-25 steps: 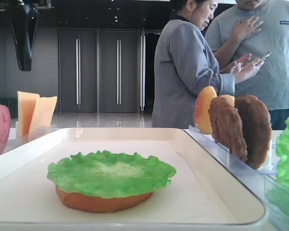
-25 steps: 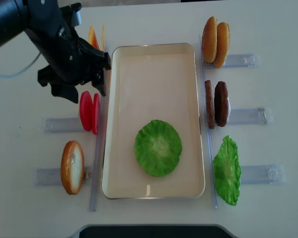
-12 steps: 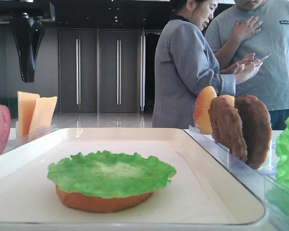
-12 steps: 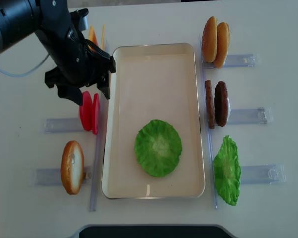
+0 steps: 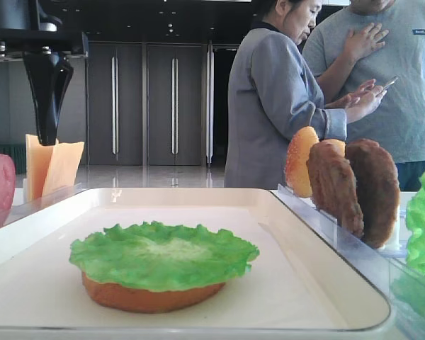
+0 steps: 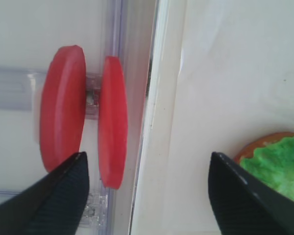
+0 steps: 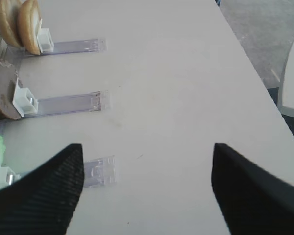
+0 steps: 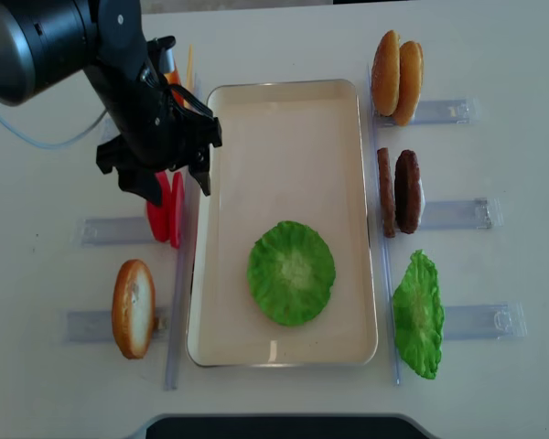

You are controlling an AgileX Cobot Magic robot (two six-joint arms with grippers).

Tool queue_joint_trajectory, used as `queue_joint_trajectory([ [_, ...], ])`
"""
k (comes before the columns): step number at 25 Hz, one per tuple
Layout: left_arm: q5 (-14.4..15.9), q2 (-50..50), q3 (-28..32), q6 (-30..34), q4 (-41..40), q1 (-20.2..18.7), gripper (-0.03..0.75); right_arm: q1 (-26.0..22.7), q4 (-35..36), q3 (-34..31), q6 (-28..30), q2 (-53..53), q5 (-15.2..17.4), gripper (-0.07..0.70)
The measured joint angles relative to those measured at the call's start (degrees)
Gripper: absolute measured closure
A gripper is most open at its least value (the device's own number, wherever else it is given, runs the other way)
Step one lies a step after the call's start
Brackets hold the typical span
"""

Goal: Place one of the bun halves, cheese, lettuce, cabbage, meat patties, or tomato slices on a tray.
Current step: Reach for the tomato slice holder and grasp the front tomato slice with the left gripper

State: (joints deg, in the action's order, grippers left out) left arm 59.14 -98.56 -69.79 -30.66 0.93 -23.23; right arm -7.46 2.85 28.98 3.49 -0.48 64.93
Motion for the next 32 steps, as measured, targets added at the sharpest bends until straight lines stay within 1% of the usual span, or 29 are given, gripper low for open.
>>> queue_joint_trajectory([
  [16, -0.08, -0.02, 0.0, 0.81, -0.93, 0.0, 0.14, 0.0, 0.0, 0.0, 0.0, 0.0, 0.0, 0.118],
  [25, -0.08, -2.31, -0.08, 1.72, -0.93, 0.0, 0.14, 0.0, 0.0, 0.0, 0.0, 0.0, 0.0, 0.118],
  [32, 1.39, -2.31, -0.08, 2.62, -0.93, 0.0, 0.14, 0.0, 0.0, 0.0, 0.0, 0.0, 0.0, 0.118],
])
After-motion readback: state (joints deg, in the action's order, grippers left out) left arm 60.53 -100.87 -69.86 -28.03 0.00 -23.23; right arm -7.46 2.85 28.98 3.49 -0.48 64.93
